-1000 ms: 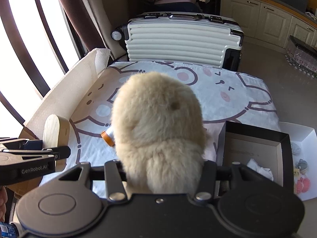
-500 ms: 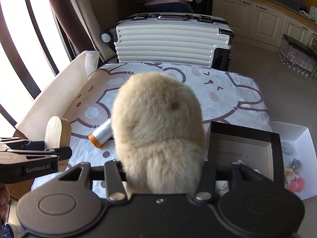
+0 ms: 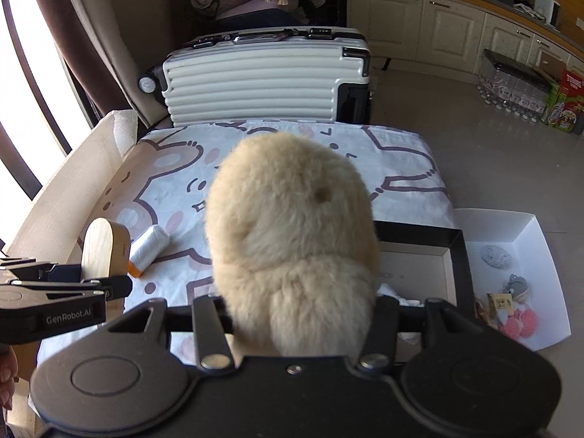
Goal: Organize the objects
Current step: 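Lift the board with the left tool toward the black box while the right tool carries the bunny, then move the board in the left tool over the black box while the right tool brings the bunny above it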
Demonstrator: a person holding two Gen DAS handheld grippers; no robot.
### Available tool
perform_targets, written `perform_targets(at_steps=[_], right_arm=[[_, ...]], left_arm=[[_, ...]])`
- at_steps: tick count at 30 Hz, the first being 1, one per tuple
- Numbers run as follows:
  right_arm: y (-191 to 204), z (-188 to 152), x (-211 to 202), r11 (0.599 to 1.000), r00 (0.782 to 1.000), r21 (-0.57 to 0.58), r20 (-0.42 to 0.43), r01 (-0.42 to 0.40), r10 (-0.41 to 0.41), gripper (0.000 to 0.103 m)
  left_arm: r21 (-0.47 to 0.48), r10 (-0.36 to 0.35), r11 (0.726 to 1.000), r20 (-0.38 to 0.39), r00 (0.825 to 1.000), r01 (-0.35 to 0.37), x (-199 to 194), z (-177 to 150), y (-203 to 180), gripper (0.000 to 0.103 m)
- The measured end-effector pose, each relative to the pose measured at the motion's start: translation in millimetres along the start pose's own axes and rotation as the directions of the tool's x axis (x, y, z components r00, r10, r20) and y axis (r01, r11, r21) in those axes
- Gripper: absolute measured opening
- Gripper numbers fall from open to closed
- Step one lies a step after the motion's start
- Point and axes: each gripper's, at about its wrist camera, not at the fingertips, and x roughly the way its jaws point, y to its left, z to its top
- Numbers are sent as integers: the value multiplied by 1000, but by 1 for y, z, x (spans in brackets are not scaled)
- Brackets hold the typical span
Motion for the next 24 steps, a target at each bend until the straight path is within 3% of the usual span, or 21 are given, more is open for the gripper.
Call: perform_targets(at_steps=[16, 24], right_arm=[[-65, -8, -2, 992, 995, 80, 12, 93, -94, 50], [-87, -9, 12, 986, 990, 95, 23, 139, -141, 50]], left_arm=[[80, -92, 993, 16, 996, 91, 16, 12, -58, 44], [63, -146, 987, 24, 989, 145, 31, 21, -73, 44]])
